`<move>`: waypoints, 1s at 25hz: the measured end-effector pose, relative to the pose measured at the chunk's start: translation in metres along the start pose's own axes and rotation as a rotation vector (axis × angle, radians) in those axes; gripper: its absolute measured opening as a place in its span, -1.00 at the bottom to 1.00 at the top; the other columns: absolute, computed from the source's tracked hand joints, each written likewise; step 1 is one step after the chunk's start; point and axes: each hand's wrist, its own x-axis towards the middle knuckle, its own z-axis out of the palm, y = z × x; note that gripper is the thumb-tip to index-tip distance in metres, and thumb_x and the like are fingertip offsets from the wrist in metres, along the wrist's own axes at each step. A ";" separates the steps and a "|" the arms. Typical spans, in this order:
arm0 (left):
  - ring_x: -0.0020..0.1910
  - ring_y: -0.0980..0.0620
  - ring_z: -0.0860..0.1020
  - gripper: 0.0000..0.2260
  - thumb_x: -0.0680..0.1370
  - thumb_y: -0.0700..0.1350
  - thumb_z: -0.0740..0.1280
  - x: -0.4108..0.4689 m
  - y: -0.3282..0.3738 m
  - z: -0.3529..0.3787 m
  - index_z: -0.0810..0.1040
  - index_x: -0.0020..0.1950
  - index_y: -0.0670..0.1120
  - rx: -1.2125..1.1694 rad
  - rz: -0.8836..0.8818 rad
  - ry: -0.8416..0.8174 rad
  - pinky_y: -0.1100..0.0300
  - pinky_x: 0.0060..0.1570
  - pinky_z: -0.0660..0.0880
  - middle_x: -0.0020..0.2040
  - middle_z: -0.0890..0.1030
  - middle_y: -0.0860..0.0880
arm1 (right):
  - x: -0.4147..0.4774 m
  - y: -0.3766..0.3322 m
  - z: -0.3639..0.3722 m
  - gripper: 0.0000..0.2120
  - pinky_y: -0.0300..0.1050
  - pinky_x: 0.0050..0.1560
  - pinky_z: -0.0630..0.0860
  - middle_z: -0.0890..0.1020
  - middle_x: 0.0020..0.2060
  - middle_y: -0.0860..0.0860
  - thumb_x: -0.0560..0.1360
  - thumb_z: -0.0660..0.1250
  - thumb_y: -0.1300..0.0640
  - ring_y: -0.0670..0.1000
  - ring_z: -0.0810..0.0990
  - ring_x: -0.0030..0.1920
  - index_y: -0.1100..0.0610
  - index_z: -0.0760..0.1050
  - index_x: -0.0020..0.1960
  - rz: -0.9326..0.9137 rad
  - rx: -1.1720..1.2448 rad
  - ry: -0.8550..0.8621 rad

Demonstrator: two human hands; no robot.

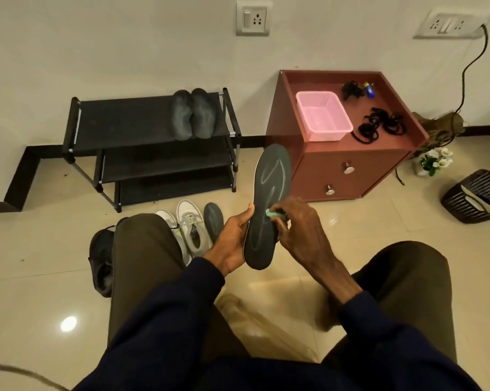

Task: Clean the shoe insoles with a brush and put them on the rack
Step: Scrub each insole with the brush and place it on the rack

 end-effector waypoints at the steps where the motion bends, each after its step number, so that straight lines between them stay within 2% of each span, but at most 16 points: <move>1: 0.10 -0.11 0.65 -0.60 0.70 0.10 0.20 0.002 -0.001 -0.001 0.64 0.31 -0.14 -0.013 -0.015 0.009 -0.05 0.28 0.53 0.21 0.65 -0.19 | 0.004 0.004 0.000 -0.80 0.03 0.01 0.58 0.64 -0.03 0.07 0.49 0.49 0.31 0.03 0.57 -0.01 0.18 0.62 0.10 0.043 0.012 0.035; 2: 0.06 -0.10 0.66 -0.61 0.70 0.09 0.20 0.004 0.000 -0.001 0.67 0.24 -0.15 -0.030 -0.026 0.013 -0.03 0.23 0.55 0.17 0.66 -0.18 | 0.004 0.002 0.002 -0.78 0.02 0.03 0.59 0.65 0.00 0.07 0.50 0.48 0.29 0.04 0.58 0.00 0.18 0.62 0.13 0.049 0.046 0.028; 4: 0.05 -0.11 0.67 -0.59 0.70 0.09 0.20 0.007 0.004 -0.003 0.72 0.13 -0.18 -0.045 -0.044 0.027 0.00 0.20 0.56 0.13 0.67 -0.19 | -0.005 -0.009 0.009 -0.80 -0.04 0.01 0.59 0.66 -0.02 0.04 0.50 0.49 0.26 0.01 0.59 -0.01 0.17 0.65 0.12 -0.013 0.146 -0.120; 6: 0.12 -0.13 0.66 -0.58 0.70 0.08 0.21 0.014 0.002 -0.008 0.72 0.15 -0.20 -0.052 -0.061 0.040 -0.03 0.28 0.52 0.21 0.65 -0.22 | -0.016 -0.017 0.013 -0.82 -0.12 -0.02 0.58 0.67 -0.05 0.01 0.47 0.51 0.27 -0.03 0.59 -0.04 0.15 0.69 0.07 -0.074 0.179 -0.279; 7: 0.14 -0.13 0.66 -0.60 0.70 0.07 0.22 0.018 0.000 -0.011 0.72 0.16 -0.19 -0.051 -0.062 0.052 -0.03 0.30 0.51 0.22 0.65 -0.21 | -0.013 -0.012 0.012 -0.81 -0.11 -0.02 0.58 0.66 -0.06 0.02 0.46 0.52 0.28 -0.02 0.59 -0.04 0.15 0.70 0.06 -0.076 0.154 -0.288; 11: -0.03 -0.10 0.71 -0.66 0.68 0.04 0.27 0.027 -0.006 -0.009 0.76 0.03 -0.14 -0.024 -0.071 0.114 -0.04 0.11 0.62 0.06 0.71 -0.17 | 0.005 0.024 0.009 -0.82 0.02 -0.02 0.57 0.65 -0.07 0.10 0.46 0.50 0.33 0.08 0.57 -0.05 0.21 0.68 0.05 0.066 -0.013 -0.017; 12: 0.00 -0.12 0.69 -0.67 0.67 0.05 0.29 0.028 -0.008 -0.007 0.75 0.07 -0.15 -0.013 -0.082 0.127 -0.07 0.17 0.58 0.08 0.70 -0.18 | 0.002 0.021 0.011 -0.82 0.00 -0.02 0.57 0.64 -0.06 0.10 0.46 0.50 0.32 0.07 0.56 -0.04 0.21 0.68 0.06 0.083 0.010 -0.032; 14: 0.18 -0.18 0.63 -0.61 0.65 0.09 0.33 0.031 -0.010 -0.012 0.64 0.28 -0.18 -0.008 -0.097 0.119 -0.14 0.39 0.43 0.22 0.64 -0.22 | -0.010 -0.001 0.017 -0.83 -0.13 0.00 0.57 0.62 -0.03 0.04 0.48 0.50 0.28 -0.01 0.56 -0.02 0.17 0.70 0.07 0.028 0.115 -0.209; 16: 0.33 -0.22 0.56 -0.52 0.63 0.11 0.35 0.035 -0.013 -0.016 0.55 0.39 -0.22 -0.019 -0.129 0.122 -0.14 0.44 0.40 0.32 0.59 -0.25 | -0.017 -0.013 0.018 -0.85 -0.17 0.00 0.57 0.64 -0.05 0.04 0.47 0.51 0.28 -0.01 0.58 -0.03 0.16 0.73 0.03 -0.030 0.144 -0.343; 17: 0.29 -0.21 0.59 -0.54 0.64 0.10 0.34 0.035 -0.015 -0.014 0.56 0.38 -0.21 -0.025 -0.135 0.128 -0.11 0.37 0.48 0.28 0.62 -0.24 | -0.014 -0.007 0.016 -0.85 -0.12 -0.02 0.58 0.65 -0.06 0.06 0.46 0.51 0.29 0.02 0.59 -0.04 0.16 0.73 0.02 -0.018 0.109 -0.323; 19: 0.06 -0.14 0.68 -0.65 0.66 0.05 0.31 0.035 -0.018 -0.006 0.60 0.28 -0.18 -0.019 -0.110 0.130 -0.04 0.12 0.63 0.10 0.69 -0.18 | -0.010 0.015 0.013 -0.83 -0.02 -0.04 0.59 0.64 -0.08 0.10 0.44 0.51 0.34 0.10 0.57 -0.05 0.18 0.71 0.01 0.072 -0.012 -0.138; 21: -0.04 -0.12 0.70 -0.68 0.66 0.03 0.30 0.033 -0.021 0.002 0.61 0.25 -0.18 -0.004 -0.110 0.134 -0.03 0.03 0.66 0.05 0.70 -0.17 | -0.014 0.026 0.007 -0.82 -0.03 -0.02 0.56 0.62 -0.06 0.12 0.44 0.50 0.35 0.12 0.56 -0.04 0.22 0.69 0.03 0.144 -0.075 -0.020; 22: -0.01 -0.12 0.69 -0.67 0.66 0.04 0.31 0.033 -0.020 0.003 0.62 0.26 -0.18 -0.004 -0.114 0.133 -0.04 0.08 0.64 0.08 0.70 -0.17 | -0.019 0.022 0.008 -0.82 -0.10 -0.01 0.55 0.63 -0.05 0.11 0.44 0.51 0.34 0.10 0.56 -0.03 0.22 0.69 0.04 0.136 -0.033 -0.046; 25: 0.17 -0.17 0.64 -0.61 0.67 0.07 0.29 0.029 -0.015 0.001 0.62 0.27 -0.22 -0.005 -0.128 0.107 -0.07 0.33 0.51 0.24 0.64 -0.23 | -0.033 -0.005 0.009 -0.82 -0.37 -0.04 0.46 0.65 -0.06 0.00 0.44 0.54 0.29 -0.08 0.57 -0.09 0.15 0.73 0.02 0.065 0.206 -0.321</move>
